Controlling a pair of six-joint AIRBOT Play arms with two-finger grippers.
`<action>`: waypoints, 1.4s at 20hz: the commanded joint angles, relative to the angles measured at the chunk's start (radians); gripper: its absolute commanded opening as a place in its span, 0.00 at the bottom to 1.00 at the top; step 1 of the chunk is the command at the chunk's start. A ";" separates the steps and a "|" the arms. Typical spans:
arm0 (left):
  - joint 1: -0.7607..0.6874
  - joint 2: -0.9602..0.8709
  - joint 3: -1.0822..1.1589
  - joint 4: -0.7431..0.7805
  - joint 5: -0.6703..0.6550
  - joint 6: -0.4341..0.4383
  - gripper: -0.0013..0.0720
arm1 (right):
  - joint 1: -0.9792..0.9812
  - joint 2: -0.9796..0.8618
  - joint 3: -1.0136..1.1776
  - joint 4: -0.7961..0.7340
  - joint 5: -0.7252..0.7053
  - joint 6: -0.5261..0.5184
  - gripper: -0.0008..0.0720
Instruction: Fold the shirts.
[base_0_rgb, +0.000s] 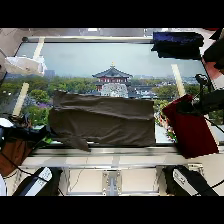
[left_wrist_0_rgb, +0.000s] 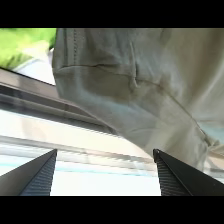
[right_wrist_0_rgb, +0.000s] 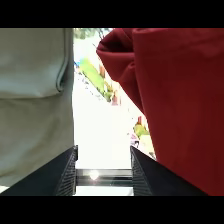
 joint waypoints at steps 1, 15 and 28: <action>-0.001 -0.031 -0.030 -0.040 0.013 0.024 0.96 | -0.002 0.008 0.000 0.022 0.011 -0.001 0.55; -0.155 -0.184 -0.055 -0.044 0.149 0.024 0.66 | -0.002 0.037 0.000 0.050 -0.021 0.003 0.55; -0.154 -0.117 -0.055 -0.069 0.117 0.050 0.04 | -0.003 0.112 -0.156 -0.073 -0.257 -0.031 0.25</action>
